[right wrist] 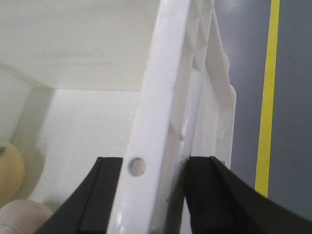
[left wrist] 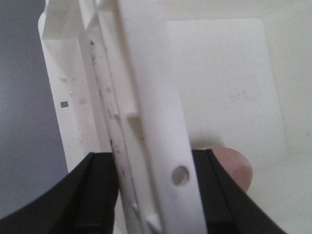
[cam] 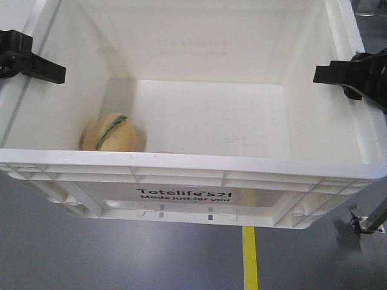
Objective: Place moving items into box and shelve
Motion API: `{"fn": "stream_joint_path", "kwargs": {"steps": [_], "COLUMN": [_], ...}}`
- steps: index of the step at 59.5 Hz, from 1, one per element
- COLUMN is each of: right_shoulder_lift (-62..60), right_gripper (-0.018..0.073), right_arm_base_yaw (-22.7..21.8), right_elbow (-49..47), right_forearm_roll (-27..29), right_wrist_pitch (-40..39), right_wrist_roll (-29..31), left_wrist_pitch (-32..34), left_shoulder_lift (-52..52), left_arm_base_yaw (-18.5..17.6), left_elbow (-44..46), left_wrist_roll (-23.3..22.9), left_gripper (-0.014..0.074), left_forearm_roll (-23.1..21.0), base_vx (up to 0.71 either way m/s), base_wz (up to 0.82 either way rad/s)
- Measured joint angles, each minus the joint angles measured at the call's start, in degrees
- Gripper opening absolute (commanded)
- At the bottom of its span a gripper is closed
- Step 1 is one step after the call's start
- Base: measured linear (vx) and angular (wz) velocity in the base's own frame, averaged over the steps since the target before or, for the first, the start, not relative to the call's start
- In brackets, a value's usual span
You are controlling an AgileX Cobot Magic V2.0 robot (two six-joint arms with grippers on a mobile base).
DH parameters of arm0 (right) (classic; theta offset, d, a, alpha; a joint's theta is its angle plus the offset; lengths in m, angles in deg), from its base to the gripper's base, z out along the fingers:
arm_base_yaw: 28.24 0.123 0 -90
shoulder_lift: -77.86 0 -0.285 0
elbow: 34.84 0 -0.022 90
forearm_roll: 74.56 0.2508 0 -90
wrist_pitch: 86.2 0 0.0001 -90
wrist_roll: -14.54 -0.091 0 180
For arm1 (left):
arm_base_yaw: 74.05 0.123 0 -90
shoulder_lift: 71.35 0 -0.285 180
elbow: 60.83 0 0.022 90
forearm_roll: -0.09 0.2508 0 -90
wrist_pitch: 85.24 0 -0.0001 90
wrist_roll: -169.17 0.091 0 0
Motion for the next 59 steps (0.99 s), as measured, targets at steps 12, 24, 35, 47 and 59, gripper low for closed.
{"fn": "stream_joint_path", "kwargs": {"steps": [12,24,35,47,59], "right_shoulder_lift": [0.00,0.00,0.00,0.00,0.00], "right_gripper": [-0.0006,-0.0006,-0.0006,-0.0006,-0.0006], "right_arm_base_yaw": [0.00,0.00,0.00,0.00,0.00], "right_elbow": [0.00,0.00,0.00,0.00,0.00], "right_forearm_roll": [0.00,0.00,0.00,0.00,0.00], "right_wrist_pitch": [0.00,0.00,0.00,0.00,0.00], "right_wrist_roll": [0.00,0.00,0.00,0.00,0.00], "left_wrist_pitch": [0.00,0.00,0.00,0.06,0.06], "left_shoulder_lift": [0.00,0.00,0.00,0.00,0.00], "left_arm_base_yaw": [0.00,0.00,0.00,0.00,0.00], "left_elbow": [0.00,0.00,0.00,0.00,0.00], "left_wrist_roll": [0.00,0.00,0.00,0.00,0.00], "left_gripper": [-0.0003,-0.0003,-0.0003,-0.0003,-0.0003], "left_forearm_roll": [0.00,0.00,0.00,0.00,0.00], "base_vx": [0.52,0.52,0.52,0.51,0.51], "base_wz": [-0.05,-0.08,-0.08,-0.09,-0.08]}}
